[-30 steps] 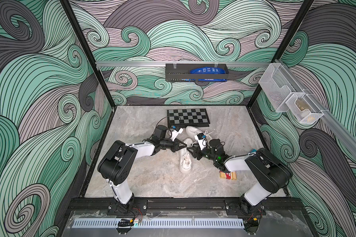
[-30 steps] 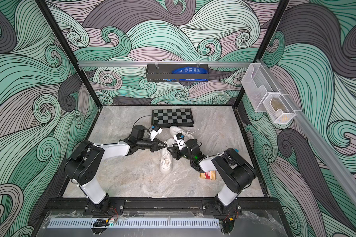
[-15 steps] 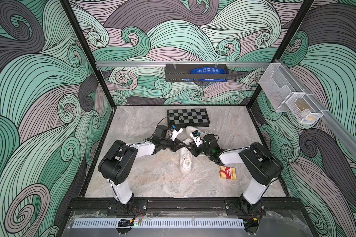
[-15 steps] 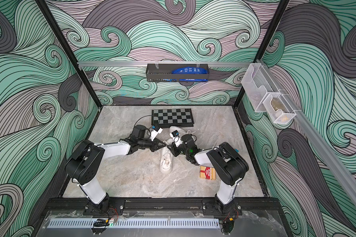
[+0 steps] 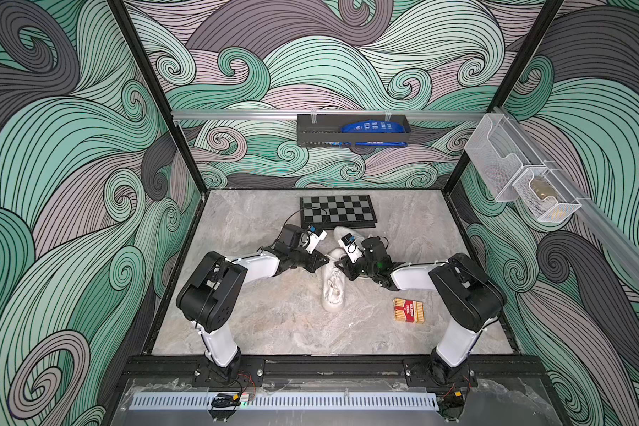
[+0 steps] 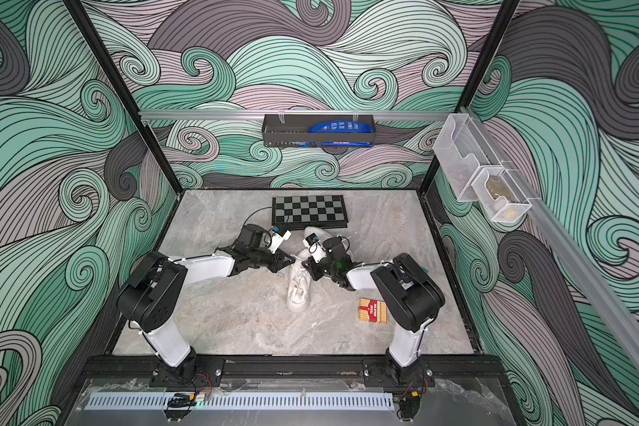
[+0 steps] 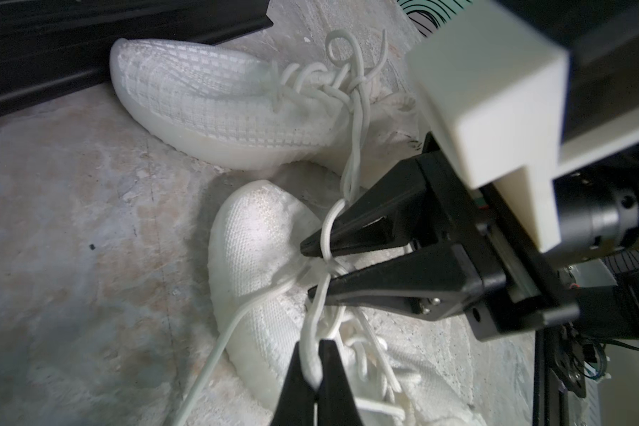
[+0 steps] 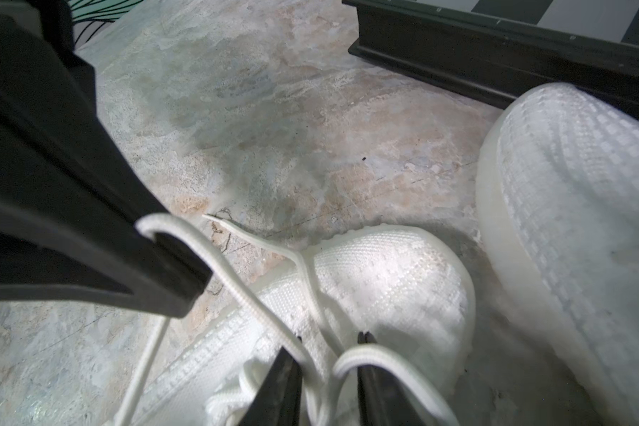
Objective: Tie the shoes
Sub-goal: Tie the shoelace on the shoe.
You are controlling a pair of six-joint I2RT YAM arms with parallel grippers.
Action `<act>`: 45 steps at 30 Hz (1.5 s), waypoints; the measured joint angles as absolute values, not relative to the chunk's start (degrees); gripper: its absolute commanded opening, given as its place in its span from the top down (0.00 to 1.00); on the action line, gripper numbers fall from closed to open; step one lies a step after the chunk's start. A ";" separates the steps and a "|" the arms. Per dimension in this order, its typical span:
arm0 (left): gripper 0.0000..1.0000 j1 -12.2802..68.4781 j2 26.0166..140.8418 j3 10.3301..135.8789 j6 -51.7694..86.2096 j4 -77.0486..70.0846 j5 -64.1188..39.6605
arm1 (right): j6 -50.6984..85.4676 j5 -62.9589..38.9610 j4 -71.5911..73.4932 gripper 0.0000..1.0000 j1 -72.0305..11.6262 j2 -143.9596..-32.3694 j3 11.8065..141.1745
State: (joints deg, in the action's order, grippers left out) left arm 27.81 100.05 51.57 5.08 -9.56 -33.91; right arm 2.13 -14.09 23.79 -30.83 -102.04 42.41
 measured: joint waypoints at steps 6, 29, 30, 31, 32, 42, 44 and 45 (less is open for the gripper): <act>1.00 27.83 100.05 51.62 5.08 -8.88 -33.89 | 0.91 -14.70 19.97 0.89 -30.83 -103.11 44.82; 0.82 27.83 100.01 51.64 6.57 -5.65 -29.19 | 3.77 -24.16 10.74 1.00 -30.83 -94.28 46.24; 0.80 27.83 99.96 51.64 6.48 -5.52 -28.99 | 4.10 -24.64 10.68 1.00 -30.83 -93.78 45.78; 0.77 27.83 99.90 51.64 6.31 -5.32 -28.84 | 4.36 -25.04 10.63 1.00 -30.83 -93.32 45.25; 0.73 27.83 99.83 51.64 5.93 -5.06 -28.71 | 4.75 -25.41 10.39 1.00 -30.83 -92.92 44.84; 0.36 27.83 96.40 51.59 -0.38 -4.10 -28.32 | 6.00 -27.77 9.74 1.00 -30.83 -88.18 43.59; 0.34 27.83 96.66 51.68 -1.61 -4.05 -28.49 | 6.00 -27.70 9.72 1.00 -30.79 -88.51 43.59; 0.34 27.83 97.08 52.03 -2.33 -3.79 -28.86 | 6.00 -27.64 9.72 1.00 -30.79 -88.82 43.59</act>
State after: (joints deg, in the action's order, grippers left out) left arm 27.83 97.08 52.03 -2.33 -3.79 -28.86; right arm 6.00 -27.64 9.72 -30.79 -88.82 43.59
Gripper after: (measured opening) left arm 0.653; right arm 0.059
